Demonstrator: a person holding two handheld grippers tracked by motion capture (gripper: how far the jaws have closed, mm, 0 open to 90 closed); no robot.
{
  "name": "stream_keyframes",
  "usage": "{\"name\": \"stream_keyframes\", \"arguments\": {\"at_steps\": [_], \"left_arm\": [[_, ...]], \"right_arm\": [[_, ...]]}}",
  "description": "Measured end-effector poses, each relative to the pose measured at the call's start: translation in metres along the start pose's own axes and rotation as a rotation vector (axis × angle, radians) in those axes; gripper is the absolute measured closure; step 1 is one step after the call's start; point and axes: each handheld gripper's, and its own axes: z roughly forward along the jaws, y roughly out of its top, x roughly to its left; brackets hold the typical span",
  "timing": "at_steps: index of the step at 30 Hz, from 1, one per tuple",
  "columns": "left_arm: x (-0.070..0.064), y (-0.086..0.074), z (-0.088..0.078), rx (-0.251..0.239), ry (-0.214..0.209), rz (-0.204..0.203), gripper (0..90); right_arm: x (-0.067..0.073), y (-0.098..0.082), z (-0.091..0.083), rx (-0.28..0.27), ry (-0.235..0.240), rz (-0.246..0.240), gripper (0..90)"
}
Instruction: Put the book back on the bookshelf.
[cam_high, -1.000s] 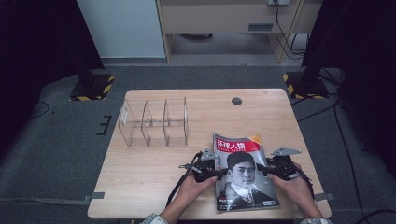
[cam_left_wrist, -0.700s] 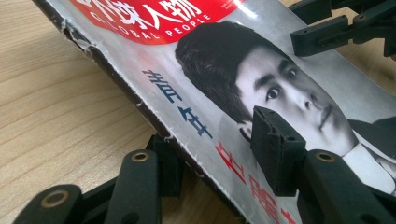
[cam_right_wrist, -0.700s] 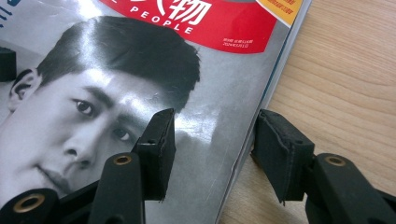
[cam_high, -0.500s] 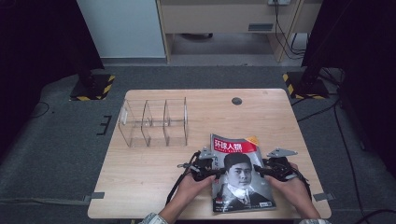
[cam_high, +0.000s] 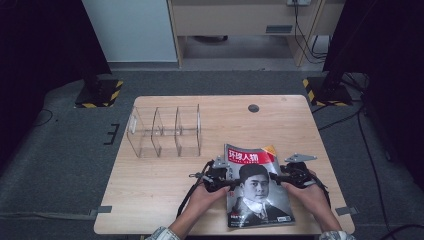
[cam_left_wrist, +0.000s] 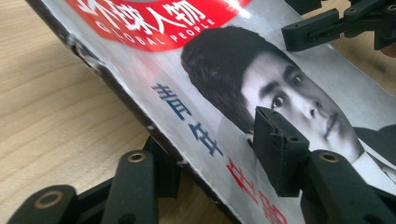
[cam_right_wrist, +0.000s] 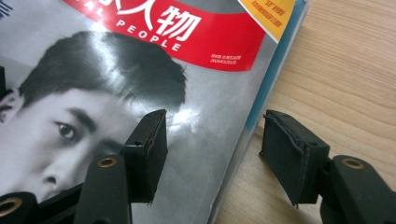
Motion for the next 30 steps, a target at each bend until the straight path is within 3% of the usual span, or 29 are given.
{"name": "stream_keyframes", "arguments": {"at_steps": [5,8,16,18,22,30], "left_arm": [[0.003,0.008,-0.001,0.005,0.003,0.02,50.8],[0.002,0.016,0.0,0.011,0.007,0.029,48.9],[0.013,0.036,0.001,0.018,-0.004,0.007,50.8],[0.016,0.039,0.001,0.013,-0.008,-0.015,51.6],[0.02,0.045,0.005,0.014,-0.003,-0.015,51.5],[0.02,0.055,0.01,0.027,-0.014,-0.016,36.4]], "right_arm": [[0.001,0.0,0.001,-0.001,-0.001,-0.023,43.4],[0.0,0.0,0.0,-0.001,0.005,-0.014,46.0],[0.001,0.002,0.002,-0.006,-0.006,-0.026,50.8],[0.001,0.003,0.003,-0.007,-0.01,-0.016,51.9],[0.003,0.003,0.004,-0.007,-0.02,-0.011,52.0],[0.003,0.001,0.003,-0.021,-0.014,-0.015,52.1]]}}
